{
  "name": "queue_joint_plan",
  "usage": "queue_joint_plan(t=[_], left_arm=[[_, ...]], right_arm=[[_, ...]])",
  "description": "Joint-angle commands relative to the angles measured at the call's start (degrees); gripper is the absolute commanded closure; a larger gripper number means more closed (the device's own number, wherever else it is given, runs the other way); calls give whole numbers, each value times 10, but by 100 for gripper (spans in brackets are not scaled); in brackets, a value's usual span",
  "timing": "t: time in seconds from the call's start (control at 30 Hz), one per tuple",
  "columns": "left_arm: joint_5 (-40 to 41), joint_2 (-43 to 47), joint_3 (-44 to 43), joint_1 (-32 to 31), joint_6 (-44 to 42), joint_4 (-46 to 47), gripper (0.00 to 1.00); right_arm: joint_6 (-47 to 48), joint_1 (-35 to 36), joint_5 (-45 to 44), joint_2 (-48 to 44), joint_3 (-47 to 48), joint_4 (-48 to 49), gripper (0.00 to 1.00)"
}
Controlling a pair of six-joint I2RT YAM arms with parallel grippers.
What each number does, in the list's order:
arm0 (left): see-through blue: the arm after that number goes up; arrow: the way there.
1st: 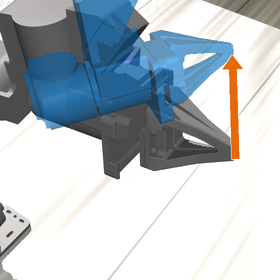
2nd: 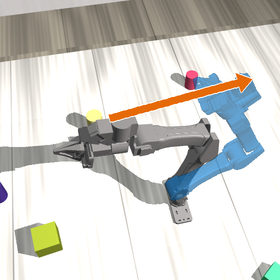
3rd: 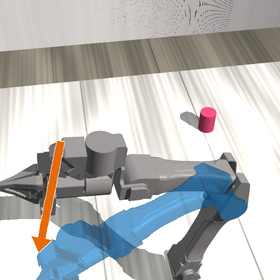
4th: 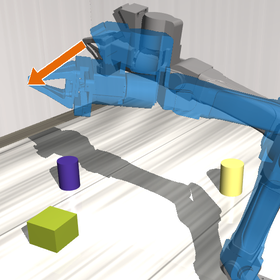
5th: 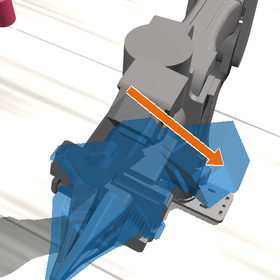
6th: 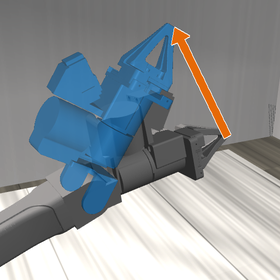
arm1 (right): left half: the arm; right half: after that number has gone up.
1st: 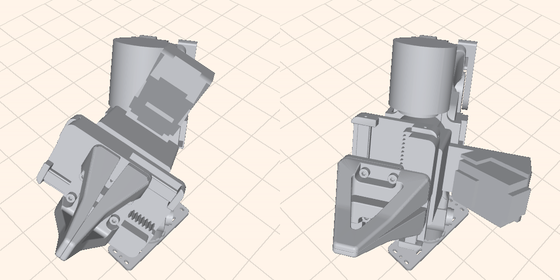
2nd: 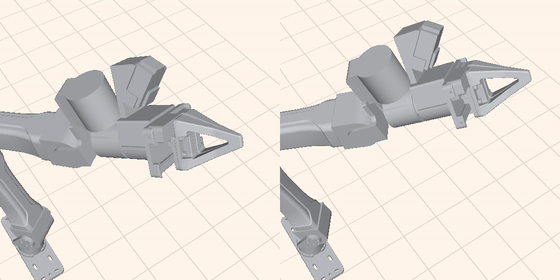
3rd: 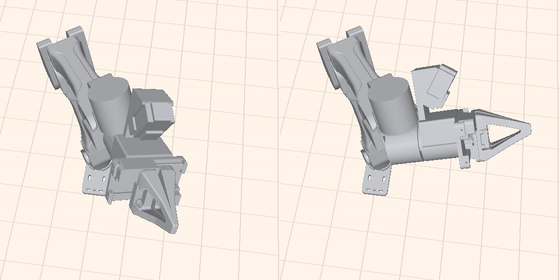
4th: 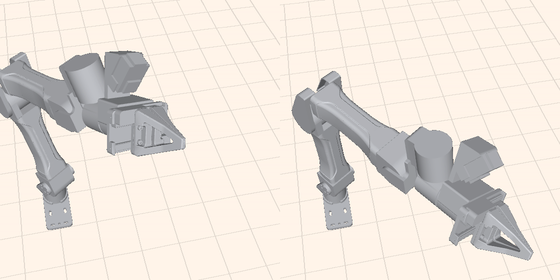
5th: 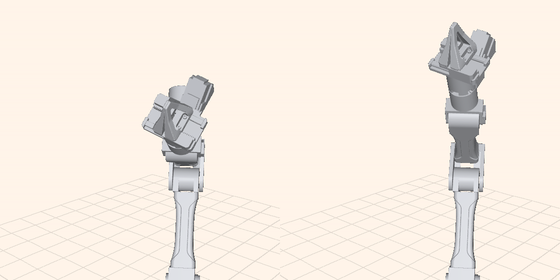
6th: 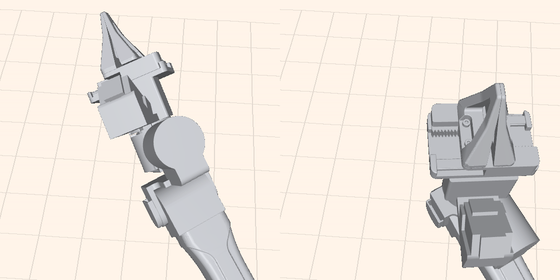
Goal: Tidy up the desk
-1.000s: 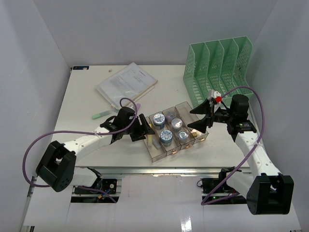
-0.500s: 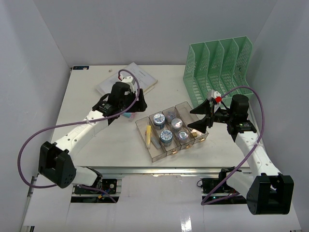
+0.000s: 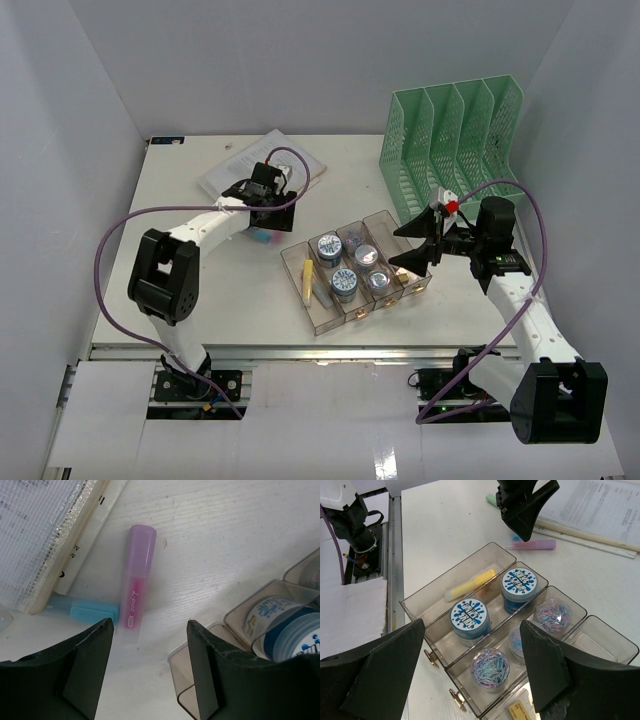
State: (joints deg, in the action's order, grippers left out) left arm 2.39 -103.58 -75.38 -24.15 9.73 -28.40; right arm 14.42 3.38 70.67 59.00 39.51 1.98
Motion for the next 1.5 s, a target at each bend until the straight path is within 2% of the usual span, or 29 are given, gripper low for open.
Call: queue_joint_plan(t=[0.0,0.47,0.7,0.9,1.37,1.47], left_arm=[[-3,-17,-41,9,-28,-3,32],[-19,-93,-57,10,-29,-7,43],[-22,-102,-56,10,-21,-8,55],[-23,-98,-57,10,-6,-8,70],[-24,9,-79,17,46,9,81],[-56,50,-72,23,79,24,82]], right_arm=[[11,-2,6,4,0,18,17],[15,-4,2,9,0,14,17],[15,-4,2,9,0,14,17],[15,-6,2,8,1,13,17],[16,-7,1,8,2,9,17],[17,-7,1,9,3,8,17]])
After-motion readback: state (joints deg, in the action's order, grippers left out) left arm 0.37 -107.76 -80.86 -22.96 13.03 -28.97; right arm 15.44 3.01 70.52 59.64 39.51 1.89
